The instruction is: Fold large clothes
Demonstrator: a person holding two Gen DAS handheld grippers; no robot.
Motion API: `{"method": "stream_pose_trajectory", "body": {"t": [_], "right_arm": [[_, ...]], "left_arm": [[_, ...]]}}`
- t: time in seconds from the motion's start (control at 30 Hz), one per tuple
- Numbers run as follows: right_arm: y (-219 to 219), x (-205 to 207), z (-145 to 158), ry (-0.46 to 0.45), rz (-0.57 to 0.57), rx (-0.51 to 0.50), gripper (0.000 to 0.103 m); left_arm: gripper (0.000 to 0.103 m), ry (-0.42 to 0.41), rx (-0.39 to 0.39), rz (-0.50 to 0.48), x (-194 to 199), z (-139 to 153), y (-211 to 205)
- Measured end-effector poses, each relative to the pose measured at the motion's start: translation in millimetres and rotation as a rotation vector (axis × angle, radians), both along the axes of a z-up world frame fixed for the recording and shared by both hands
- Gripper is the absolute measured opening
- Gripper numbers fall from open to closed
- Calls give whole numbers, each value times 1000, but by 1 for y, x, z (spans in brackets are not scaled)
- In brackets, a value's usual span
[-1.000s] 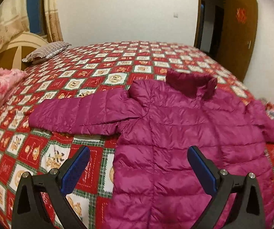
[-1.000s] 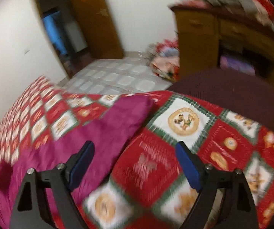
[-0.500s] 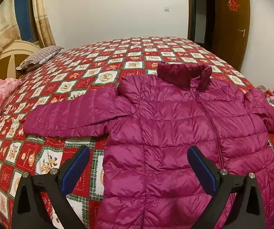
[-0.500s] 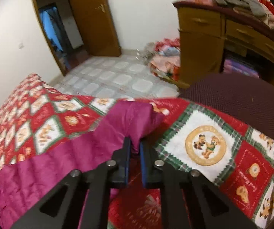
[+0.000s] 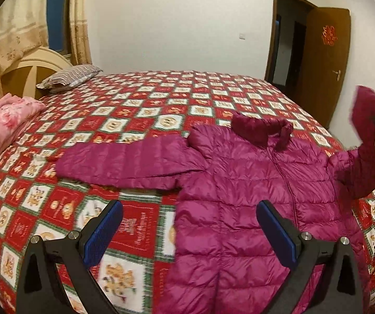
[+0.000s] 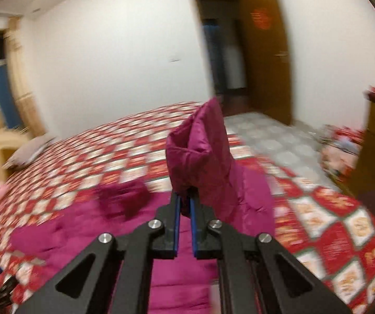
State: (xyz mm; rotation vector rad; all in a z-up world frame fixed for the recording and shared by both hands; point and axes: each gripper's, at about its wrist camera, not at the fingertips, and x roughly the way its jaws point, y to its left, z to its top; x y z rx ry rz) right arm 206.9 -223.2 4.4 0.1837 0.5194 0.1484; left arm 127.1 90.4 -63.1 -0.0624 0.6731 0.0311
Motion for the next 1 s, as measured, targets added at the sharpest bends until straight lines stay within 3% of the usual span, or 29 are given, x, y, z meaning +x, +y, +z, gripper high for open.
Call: {"method": "stream_pose_trajectory", "body": {"t": [0.13, 0.23, 0.5, 0.57, 0.6, 0.63, 0.7, 0.77, 0.83, 0.93, 1.0], "right_arm": [[74, 4, -23, 25, 146, -12, 9], [123, 10, -52, 96, 229, 29, 9], [183, 26, -107, 197, 313, 36, 10], [189, 27, -113, 209, 344, 64, 16], [190, 27, -113, 221, 366, 80, 25], [189, 28, -113, 243, 409, 112, 49], [181, 21, -105, 226, 442, 167, 76], [166, 11, -88, 179, 461, 199, 76], [141, 6, -72, 137, 429, 197, 58], [89, 10, -60, 114, 263, 140, 36], [50, 16, -62, 113, 115, 103, 34]], "left_arm": [[102, -25, -10, 39, -9, 5, 24], [102, -30, -13, 67, -12, 4, 39], [102, 3, -54, 110, -3, -11, 64], [102, 9, -52, 104, 1, -14, 62], [102, 11, -49, 100, 2, -14, 59], [102, 13, -47, 95, 4, -15, 57], [102, 17, -43, 80, 8, -15, 51], [102, 14, -32, 56, 13, -13, 43], [102, 3, -11, 38, 17, -11, 34], [102, -25, 20, 2, 28, -6, 16], [102, -33, 46, -17, 39, -6, 2]]}}
